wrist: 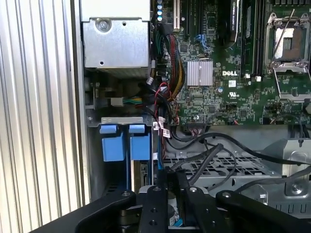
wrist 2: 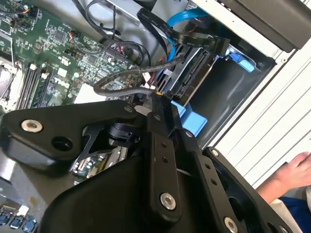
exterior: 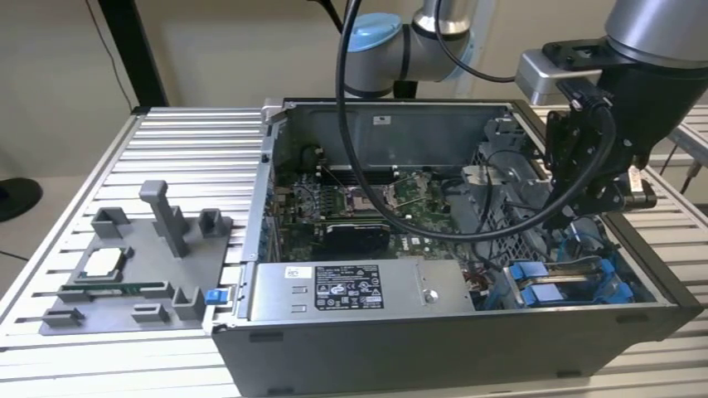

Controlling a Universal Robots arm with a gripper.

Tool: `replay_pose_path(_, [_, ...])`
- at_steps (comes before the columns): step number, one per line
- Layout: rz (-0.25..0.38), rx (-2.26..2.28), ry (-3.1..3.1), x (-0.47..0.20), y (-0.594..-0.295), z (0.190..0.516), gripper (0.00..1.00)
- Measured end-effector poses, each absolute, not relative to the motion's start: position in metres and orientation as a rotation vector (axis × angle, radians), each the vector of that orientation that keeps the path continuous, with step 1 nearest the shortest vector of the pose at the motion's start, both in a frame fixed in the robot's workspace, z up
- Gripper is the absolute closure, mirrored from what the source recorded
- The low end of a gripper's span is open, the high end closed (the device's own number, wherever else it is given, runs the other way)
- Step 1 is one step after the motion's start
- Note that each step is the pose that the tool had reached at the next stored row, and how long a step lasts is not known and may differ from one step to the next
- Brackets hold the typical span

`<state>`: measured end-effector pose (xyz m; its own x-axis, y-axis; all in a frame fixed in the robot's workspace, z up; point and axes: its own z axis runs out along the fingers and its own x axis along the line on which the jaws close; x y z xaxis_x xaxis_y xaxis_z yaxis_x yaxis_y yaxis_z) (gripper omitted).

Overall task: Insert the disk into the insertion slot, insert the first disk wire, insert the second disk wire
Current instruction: 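Insert the first disk wire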

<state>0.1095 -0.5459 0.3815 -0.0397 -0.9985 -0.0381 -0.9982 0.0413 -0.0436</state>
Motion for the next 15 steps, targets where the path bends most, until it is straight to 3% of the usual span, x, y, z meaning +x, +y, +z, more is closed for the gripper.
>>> replay_pose_path(15, [-0.007,-2.136,2.224,0.1145,-0.5463,0.3813,1.0])
